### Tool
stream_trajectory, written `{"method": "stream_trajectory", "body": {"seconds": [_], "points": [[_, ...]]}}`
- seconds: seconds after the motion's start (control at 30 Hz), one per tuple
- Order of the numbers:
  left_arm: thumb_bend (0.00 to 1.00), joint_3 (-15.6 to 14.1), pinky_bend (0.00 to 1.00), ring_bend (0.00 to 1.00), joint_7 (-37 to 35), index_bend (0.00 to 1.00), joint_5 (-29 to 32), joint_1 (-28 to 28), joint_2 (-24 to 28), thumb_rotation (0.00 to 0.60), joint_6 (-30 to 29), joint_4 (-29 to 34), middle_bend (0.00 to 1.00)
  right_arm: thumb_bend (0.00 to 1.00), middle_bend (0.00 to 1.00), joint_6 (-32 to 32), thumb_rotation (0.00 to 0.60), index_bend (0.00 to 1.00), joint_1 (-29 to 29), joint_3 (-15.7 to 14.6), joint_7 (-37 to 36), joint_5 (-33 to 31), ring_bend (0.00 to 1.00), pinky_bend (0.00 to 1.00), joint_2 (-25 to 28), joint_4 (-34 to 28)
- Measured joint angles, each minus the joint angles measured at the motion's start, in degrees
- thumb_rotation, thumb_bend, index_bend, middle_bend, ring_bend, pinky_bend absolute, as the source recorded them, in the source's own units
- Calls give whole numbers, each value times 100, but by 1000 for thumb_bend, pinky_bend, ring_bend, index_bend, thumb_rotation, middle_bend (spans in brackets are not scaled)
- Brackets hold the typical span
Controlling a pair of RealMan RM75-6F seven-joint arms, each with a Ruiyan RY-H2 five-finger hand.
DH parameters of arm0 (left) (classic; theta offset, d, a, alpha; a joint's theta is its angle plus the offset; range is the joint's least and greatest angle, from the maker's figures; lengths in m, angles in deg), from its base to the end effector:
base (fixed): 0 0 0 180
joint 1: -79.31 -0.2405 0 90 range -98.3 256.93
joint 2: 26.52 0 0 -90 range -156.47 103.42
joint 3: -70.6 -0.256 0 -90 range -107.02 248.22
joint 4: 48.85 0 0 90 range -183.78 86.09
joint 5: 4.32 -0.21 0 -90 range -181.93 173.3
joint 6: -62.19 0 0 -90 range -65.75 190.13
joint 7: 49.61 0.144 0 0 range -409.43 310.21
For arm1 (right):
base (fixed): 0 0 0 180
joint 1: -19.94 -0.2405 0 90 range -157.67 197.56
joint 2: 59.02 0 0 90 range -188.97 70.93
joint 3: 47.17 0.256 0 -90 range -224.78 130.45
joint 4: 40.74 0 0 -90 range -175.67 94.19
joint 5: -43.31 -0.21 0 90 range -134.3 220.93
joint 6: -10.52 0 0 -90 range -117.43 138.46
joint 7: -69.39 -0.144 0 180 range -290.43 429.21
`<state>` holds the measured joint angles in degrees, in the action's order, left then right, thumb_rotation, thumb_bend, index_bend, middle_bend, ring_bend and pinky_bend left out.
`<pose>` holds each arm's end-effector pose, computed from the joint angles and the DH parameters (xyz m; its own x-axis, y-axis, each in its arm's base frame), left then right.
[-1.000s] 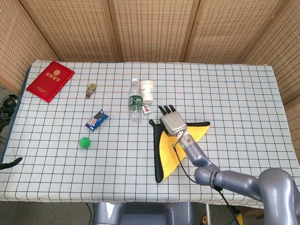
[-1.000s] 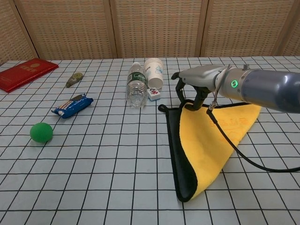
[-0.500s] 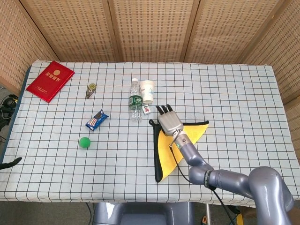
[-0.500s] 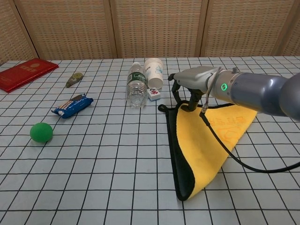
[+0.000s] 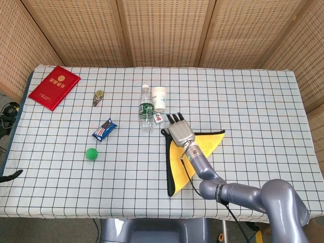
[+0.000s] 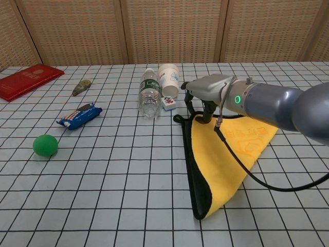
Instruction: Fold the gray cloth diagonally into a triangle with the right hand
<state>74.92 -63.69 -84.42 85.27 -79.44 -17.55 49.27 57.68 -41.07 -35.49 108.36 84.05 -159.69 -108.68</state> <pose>-0.3148 0.1907 0.2094 0.2357 0.0354 0.9712 0.9679 0.0808 -0.2379 -0.0869 -0.4027 -0.0740 0.6561 -0.2566 0.7097 -0.7404 -0.4009 0.5395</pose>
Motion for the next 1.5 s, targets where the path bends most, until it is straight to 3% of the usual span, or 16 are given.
{"method": "stream_trajectory", "body": {"seconds": [0.07, 0.17, 0.53, 0.63, 0.8, 1.0, 1.2, 1.5], "points": [[0, 4, 0, 0, -9, 0, 8, -3, 3, 600, -2, -9, 0, 157, 20, 74, 600, 209, 7, 22, -62, 64, 0, 0, -34, 26], [0, 4, 0, 0, -23, 0, 10, -3, 3, 600, 1, -16, 0, 101, 20, 154, 600, 184, 21, 49, -135, 174, 0, 0, -59, 48], [0, 0, 0, 0, -29, 0, -37, -13, 6, 600, -34, -8, 0, 3, 24, 422, 600, 183, 119, 173, -337, 533, 0, 0, 205, -340], [0, -4, 0, 0, -34, 0, -51, -8, 3, 600, -28, -9, 0, 0, 22, 525, 600, 183, 209, 198, -435, 662, 0, 0, 450, -671], [0, -37, 0, 0, -24, 0, -183, -16, -4, 600, -81, 16, 0, 0, 15, 833, 600, 183, 650, 137, -945, 1229, 0, 0, 1305, -1560], [0, -74, 0, 0, 12, 0, -318, -39, -20, 600, -174, 45, 0, 0, 5, 1327, 600, 174, 1394, -146, -1979, 2365, 0, 0, 2388, -2227], [0, -104, 0, 0, 77, 0, -453, -68, -66, 600, -298, 57, 0, 0, 0, 2007, 600, 166, 2160, -576, -3081, 3464, 0, 0, 3124, -2416], [0, -179, 0, 0, 229, 0, -723, -171, -137, 600, -597, 91, 0, 0, 0, 3385, 600, 130, 3534, -1185, -3840, 4114, 0, 0, 3709, -2589]]}}
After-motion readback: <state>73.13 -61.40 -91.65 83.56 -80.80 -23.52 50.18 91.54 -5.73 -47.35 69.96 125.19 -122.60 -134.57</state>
